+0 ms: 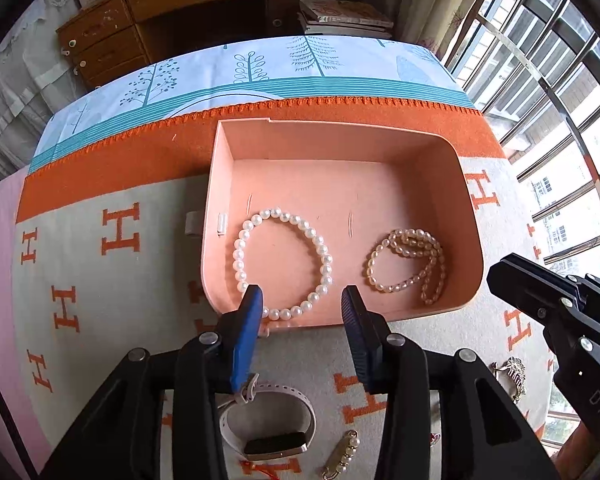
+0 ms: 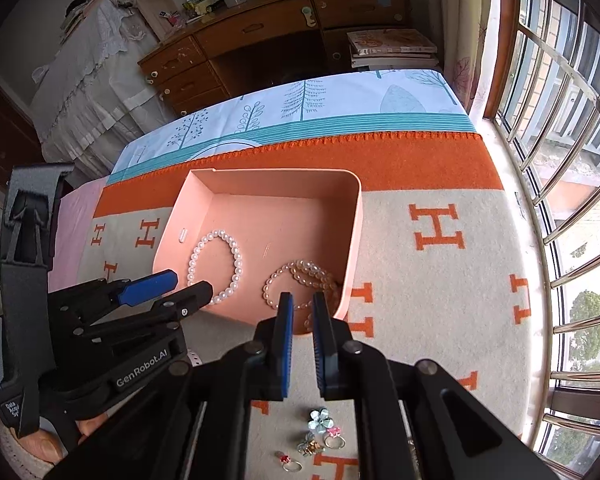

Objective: Organize jewelry
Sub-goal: 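Carry both pearl pieces into the pink tray and open both tools, then withdraw both tools from the tray back over the blanket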

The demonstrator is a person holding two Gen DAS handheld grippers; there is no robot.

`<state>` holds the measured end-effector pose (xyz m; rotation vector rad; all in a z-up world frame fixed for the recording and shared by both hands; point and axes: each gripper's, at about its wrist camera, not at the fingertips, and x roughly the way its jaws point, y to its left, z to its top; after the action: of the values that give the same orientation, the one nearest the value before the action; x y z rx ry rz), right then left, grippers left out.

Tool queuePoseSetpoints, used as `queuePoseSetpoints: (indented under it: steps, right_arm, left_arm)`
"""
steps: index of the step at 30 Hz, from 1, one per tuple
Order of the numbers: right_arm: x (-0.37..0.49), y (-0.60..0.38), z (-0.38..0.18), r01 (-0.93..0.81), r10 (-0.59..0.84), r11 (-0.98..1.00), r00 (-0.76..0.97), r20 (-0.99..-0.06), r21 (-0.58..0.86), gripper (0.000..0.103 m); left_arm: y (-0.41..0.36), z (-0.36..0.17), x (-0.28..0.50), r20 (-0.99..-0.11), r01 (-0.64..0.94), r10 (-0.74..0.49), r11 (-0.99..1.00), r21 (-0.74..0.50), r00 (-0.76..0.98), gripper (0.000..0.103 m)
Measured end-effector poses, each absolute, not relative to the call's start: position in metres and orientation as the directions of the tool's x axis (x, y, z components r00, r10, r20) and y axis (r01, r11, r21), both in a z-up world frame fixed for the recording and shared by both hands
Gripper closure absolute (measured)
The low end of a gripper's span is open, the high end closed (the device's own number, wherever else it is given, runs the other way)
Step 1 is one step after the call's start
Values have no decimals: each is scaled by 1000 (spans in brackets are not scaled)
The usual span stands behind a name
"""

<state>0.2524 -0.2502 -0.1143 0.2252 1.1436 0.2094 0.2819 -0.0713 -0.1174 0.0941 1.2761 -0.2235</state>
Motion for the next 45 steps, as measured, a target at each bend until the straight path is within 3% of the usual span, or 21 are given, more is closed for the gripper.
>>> queuePoseSetpoints:
  steps: [2,11,18,24,26,27,29,31,38,45]
  right_arm:
    - [248,-248,-112,-58,274,960,408,-871,275,94]
    - [219,-248,-83,-69,225,973,509,-831,221,94]
    - [195,-251,-69,-69,145,989,562,-814,128,94]
    - [165,-264,-54,-91,218,974,610,-762,206,94]
    - [153,-266,-49,-109,232,972,615,-754,210,94]
    - [147,-266,-47,-117,234,972,619,-749,206,92]
    - [133,-268,-42,-138,245,969,630,-737,204,78]
    - [120,-270,-39,-153,256,966,644,-721,206,57]
    - [77,-267,-40,-185,239,971,669,-704,153,56]
    - [51,-259,-61,-208,221,972,682,-697,105,56]
  left_arm:
    - [-74,-113,279,-951,225,-109,974,-42,291,47]
    - [-58,-76,260,-912,189,-136,980,-66,388,31]
    - [-41,-39,221,-863,214,-178,973,-84,472,30]
    - [-23,-6,184,-807,215,-211,971,-107,552,29]
    - [-20,2,171,-789,219,-218,970,-109,574,25]
    - [-18,5,164,-782,217,-216,970,-107,585,24]
    - [-16,10,150,-765,221,-222,969,-107,604,22]
    - [-17,14,138,-758,240,-225,966,-93,613,22]
    - [-19,18,91,-713,247,-187,969,-20,676,1]
    - [-6,-5,71,-736,194,-172,979,-57,654,1]
